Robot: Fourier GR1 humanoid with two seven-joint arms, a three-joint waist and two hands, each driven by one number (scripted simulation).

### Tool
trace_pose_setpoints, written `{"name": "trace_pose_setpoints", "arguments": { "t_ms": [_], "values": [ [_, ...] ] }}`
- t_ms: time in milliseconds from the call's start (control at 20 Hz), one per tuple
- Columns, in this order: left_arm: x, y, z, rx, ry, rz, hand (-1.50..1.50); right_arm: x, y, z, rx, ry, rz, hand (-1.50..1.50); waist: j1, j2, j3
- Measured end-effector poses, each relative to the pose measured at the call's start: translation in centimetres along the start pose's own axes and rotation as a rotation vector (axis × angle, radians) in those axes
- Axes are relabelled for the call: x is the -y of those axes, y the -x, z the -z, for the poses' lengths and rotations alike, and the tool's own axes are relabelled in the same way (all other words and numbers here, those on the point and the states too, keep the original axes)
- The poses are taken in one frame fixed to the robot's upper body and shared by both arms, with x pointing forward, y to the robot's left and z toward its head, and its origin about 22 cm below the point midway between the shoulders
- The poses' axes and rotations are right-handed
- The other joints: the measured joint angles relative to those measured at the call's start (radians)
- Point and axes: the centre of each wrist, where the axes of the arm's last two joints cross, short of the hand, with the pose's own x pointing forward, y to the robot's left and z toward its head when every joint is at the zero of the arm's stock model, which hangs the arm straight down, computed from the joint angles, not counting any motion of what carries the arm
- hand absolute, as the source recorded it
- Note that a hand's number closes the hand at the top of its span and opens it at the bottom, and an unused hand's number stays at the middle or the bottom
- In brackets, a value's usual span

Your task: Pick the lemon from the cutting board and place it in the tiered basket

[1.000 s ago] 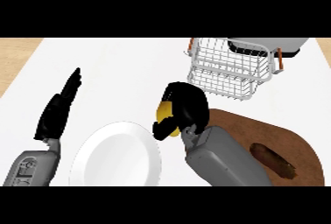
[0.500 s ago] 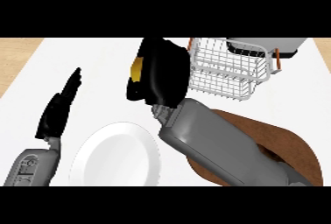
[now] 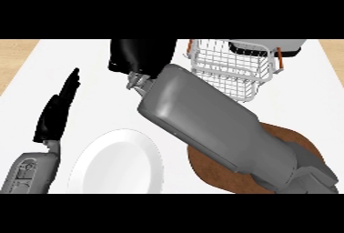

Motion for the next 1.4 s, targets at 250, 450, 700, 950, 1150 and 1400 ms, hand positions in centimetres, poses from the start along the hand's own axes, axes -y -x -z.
{"name": "trace_pose_setpoints", "arguments": {
  "t_ms": [250,450,700,950,1150,1400],
  "values": [
    [-0.6,0.5,-0.6,-0.01,-0.013,-0.006,0.0,-0.1,-0.4,2.2,-0.028,-0.018,-0.01,1.5,-0.015,0.001,0.001],
    [-0.7,0.8,-1.0,-0.016,-0.022,-0.011,0.0,-1.2,0.2,4.0,-0.052,-0.01,-0.087,1.5,-0.026,0.003,0.001],
    [-0.7,1.2,-1.4,-0.016,-0.026,-0.004,0.0,-2.2,2.3,6.8,-0.106,0.038,-0.256,1.5,-0.034,0.003,0.001],
    [-1.4,1.0,-1.5,-0.025,-0.039,-0.002,0.0,-2.5,4.1,8.4,-0.138,0.063,-0.377,1.5,-0.046,0.0,0.002],
    [-1.0,1.7,-1.8,-0.03,-0.042,-0.009,0.0,-2.1,6.0,9.8,-0.154,0.039,-0.418,1.5,-0.052,-0.001,0.003],
    [-1.4,2.0,-1.9,-0.027,-0.043,-0.01,0.0,-2.5,9.0,10.6,-0.162,-0.029,-0.402,1.5,-0.055,-0.001,0.003]
  ]
}}
